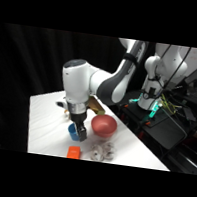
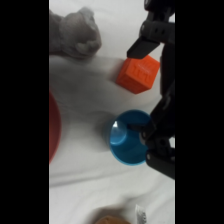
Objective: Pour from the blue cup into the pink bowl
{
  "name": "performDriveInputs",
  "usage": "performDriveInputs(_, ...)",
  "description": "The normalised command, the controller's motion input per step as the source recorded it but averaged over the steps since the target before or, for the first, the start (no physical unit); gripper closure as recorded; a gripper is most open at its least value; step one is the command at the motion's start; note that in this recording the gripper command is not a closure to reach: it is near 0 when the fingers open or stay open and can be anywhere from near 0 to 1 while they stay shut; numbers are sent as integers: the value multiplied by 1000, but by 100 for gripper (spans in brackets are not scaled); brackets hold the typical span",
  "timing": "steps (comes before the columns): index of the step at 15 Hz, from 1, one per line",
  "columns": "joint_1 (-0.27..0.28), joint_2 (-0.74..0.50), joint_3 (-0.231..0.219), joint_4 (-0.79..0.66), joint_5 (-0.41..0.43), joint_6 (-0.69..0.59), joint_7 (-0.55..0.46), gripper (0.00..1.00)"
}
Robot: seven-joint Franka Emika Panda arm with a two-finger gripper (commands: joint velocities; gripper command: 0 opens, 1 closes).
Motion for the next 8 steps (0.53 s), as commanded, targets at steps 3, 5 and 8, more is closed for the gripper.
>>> performDriveInputs(3, 126, 271, -168, 198, -170, 147, 141, 0)
performDriveInputs(5, 105, 231, -104, 201, -112, 83, 120, 0)
performDriveInputs(8, 94, 101, -59, 156, -71, 22, 103, 100)
